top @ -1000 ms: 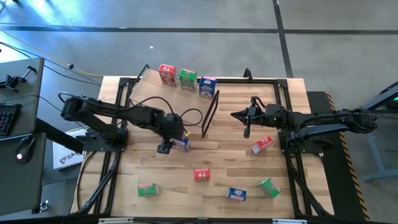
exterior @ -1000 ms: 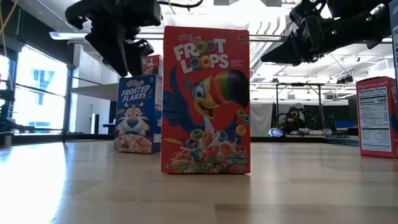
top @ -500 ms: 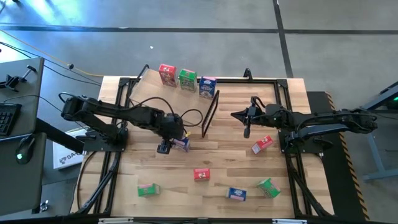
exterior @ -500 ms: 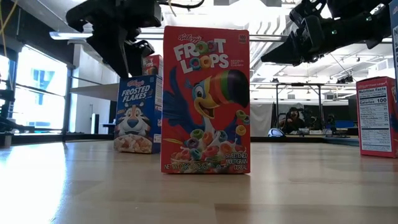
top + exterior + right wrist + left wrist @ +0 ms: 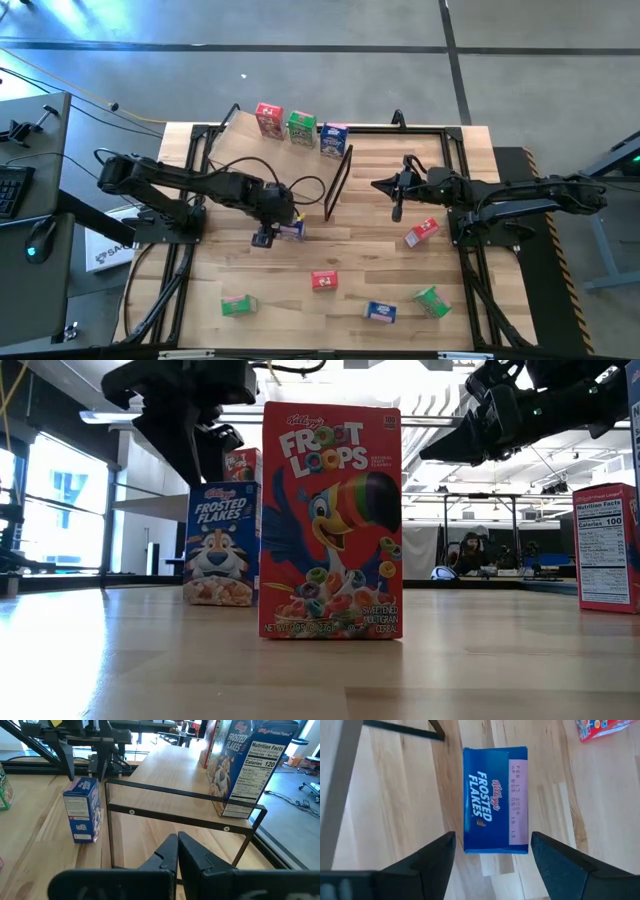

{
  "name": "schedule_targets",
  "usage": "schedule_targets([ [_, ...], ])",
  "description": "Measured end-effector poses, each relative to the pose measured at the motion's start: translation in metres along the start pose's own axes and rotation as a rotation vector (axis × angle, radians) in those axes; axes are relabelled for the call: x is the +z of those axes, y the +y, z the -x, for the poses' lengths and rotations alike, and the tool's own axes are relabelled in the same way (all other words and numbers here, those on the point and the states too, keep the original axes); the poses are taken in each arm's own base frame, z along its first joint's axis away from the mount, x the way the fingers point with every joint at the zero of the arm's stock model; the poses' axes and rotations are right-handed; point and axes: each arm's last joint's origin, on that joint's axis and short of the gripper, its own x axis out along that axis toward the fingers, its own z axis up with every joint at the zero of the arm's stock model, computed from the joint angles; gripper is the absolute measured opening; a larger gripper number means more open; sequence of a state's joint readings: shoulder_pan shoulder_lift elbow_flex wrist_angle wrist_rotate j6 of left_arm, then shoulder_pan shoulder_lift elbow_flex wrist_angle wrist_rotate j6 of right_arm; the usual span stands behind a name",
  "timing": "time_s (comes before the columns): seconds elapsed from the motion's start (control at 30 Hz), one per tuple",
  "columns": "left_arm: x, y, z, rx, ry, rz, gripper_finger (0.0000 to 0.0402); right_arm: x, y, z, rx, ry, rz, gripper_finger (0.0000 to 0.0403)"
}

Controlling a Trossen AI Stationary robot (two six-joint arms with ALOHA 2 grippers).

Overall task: Stack cereal on shelf
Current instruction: Put the top blue cereal box on the shelf aligned with the other blue cereal box

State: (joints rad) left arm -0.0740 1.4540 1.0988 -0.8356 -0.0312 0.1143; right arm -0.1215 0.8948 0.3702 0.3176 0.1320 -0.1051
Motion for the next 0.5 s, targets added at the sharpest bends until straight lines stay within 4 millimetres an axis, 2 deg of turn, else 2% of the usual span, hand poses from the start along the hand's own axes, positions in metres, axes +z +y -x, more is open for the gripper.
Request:
schedule_targets([
  [0.5, -0.0053, -0.0011, -0.0083, -0.019, 0.004, 0.061, 0.0262, -0.0001, 0.0, -0.0001, 0.0, 0.0, 0.0, 0.0],
])
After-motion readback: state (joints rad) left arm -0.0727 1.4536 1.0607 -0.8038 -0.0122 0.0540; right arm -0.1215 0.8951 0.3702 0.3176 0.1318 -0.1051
